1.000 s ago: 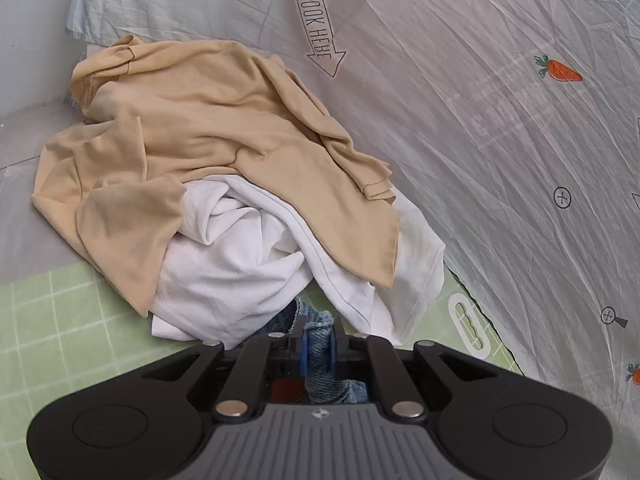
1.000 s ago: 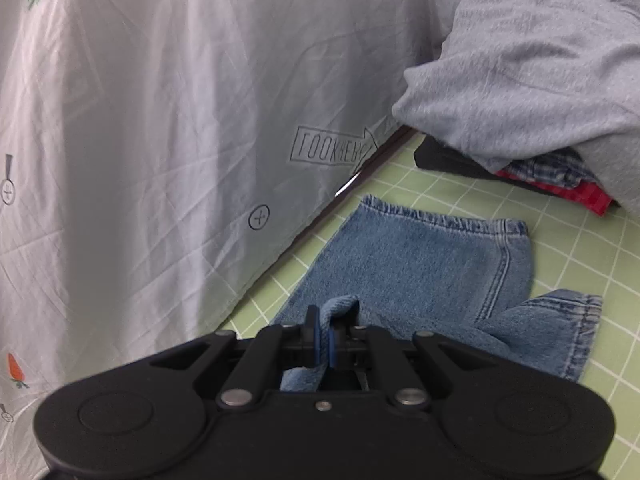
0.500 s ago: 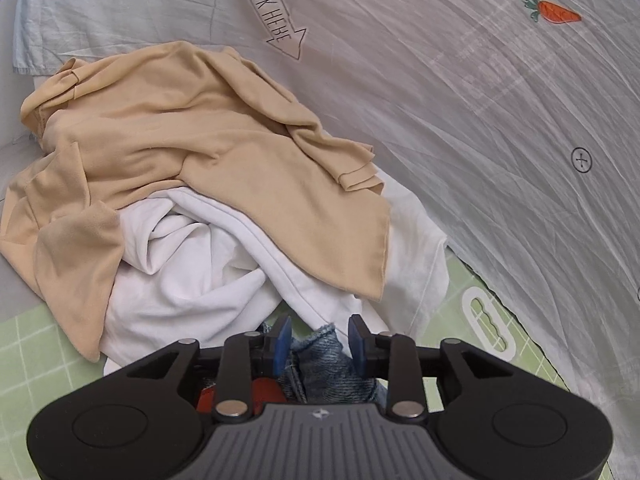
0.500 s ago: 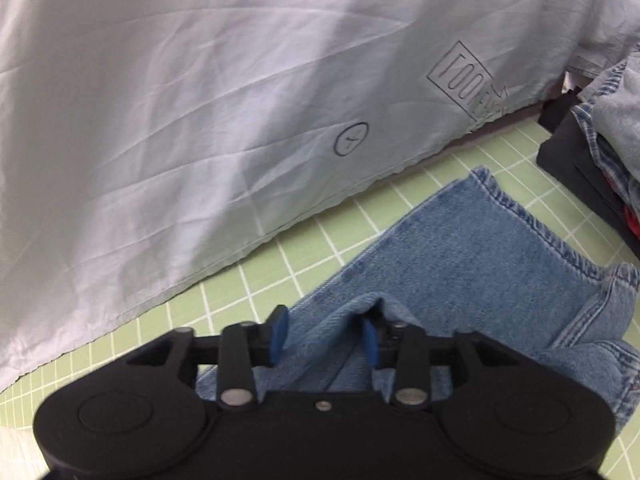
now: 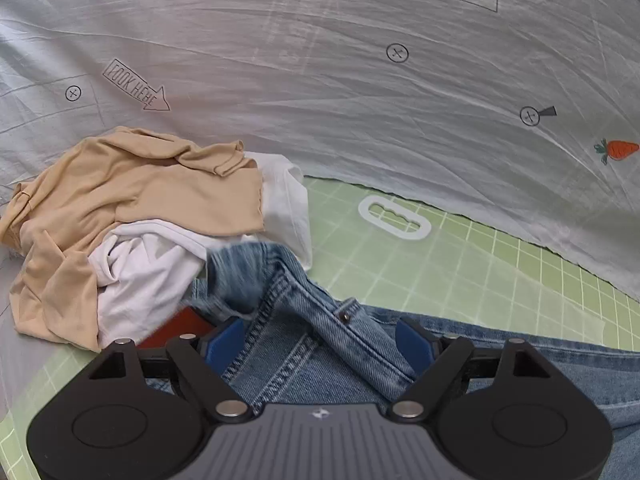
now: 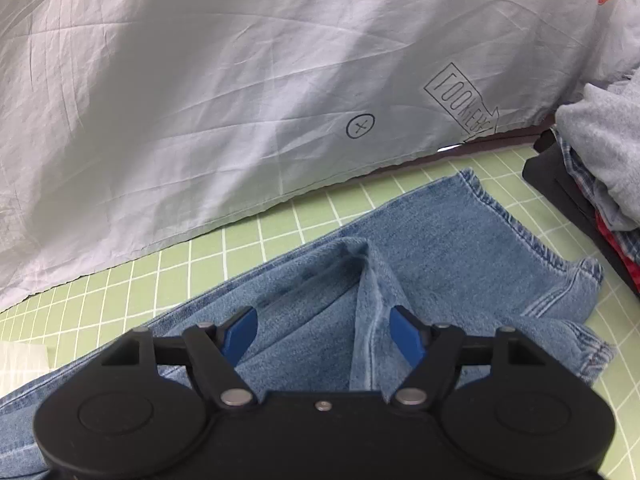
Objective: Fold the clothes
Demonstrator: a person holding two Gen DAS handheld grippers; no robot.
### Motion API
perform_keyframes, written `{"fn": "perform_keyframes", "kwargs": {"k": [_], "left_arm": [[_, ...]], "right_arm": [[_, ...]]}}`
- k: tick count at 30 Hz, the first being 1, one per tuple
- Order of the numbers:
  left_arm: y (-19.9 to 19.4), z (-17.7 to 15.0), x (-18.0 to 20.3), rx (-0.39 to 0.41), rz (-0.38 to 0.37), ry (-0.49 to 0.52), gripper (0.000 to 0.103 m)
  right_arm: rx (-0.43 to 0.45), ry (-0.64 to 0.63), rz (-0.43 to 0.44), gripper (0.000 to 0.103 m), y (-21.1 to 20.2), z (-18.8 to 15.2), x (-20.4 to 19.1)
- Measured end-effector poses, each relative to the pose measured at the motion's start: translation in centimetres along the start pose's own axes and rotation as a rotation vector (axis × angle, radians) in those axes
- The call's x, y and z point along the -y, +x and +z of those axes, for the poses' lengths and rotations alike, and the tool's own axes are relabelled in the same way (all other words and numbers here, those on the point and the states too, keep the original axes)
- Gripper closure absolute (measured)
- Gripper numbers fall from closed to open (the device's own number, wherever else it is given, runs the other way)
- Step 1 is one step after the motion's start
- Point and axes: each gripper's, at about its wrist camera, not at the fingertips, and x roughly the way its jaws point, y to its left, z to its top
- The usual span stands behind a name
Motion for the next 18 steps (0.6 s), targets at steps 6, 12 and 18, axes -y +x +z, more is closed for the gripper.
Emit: {"fn": "perform_keyframes", "kwargs": {"k": [6,12,18], "left_arm": [[0.9,-2.5,3.0,-0.072,-0.029,0.104,0.020],[2.6,-4.6,6.3,-0.152,-0.070,0.216,0.020],[3.6,-5.2,9.4,-0.184,-0.116,0.294,0.020]], "right_arm": [[-0.020,-0.002,-0.009,0.028,-0.1,-1.9,0.9],[-0.048,0.003,-0.017,0.028,0.0,-3.1,1.2],[-0.045,0.030,-0.022,0.028,-0.1,-3.5,1.3]]}}
